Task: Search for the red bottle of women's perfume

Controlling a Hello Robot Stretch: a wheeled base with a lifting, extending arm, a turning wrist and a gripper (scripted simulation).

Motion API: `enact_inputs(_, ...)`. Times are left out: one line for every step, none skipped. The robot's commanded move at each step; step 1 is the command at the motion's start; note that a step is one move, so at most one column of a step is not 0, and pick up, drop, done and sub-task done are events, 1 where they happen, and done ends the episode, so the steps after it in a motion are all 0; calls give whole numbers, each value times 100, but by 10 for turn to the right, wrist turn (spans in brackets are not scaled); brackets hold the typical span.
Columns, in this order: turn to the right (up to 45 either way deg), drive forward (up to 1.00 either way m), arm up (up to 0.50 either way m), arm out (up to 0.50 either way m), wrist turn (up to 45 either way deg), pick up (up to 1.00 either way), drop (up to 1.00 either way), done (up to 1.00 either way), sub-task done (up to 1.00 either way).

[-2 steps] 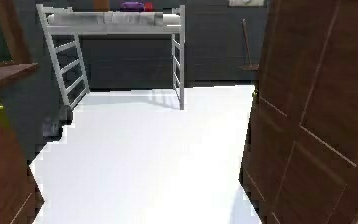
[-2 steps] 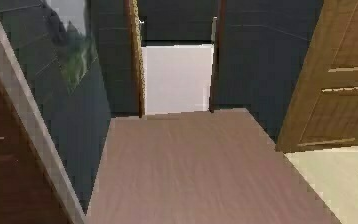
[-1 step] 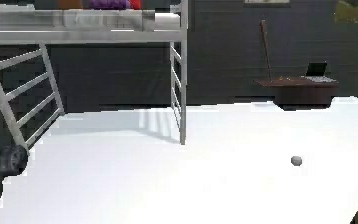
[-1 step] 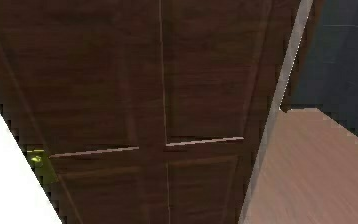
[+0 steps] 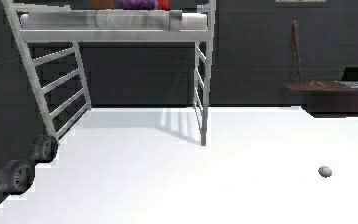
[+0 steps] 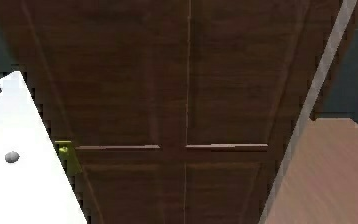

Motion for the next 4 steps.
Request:
enact_inputs(0, 65, 0, 0, 0, 0, 0, 0, 0)
enact_inputs(420, 0, 0, 0, 0, 0, 0, 0, 0)
enact_inputs(0, 100, 0, 0, 0, 0, 0, 0, 0)
enact_inputs(0, 25, 0, 0, 0, 0, 0, 0, 0)
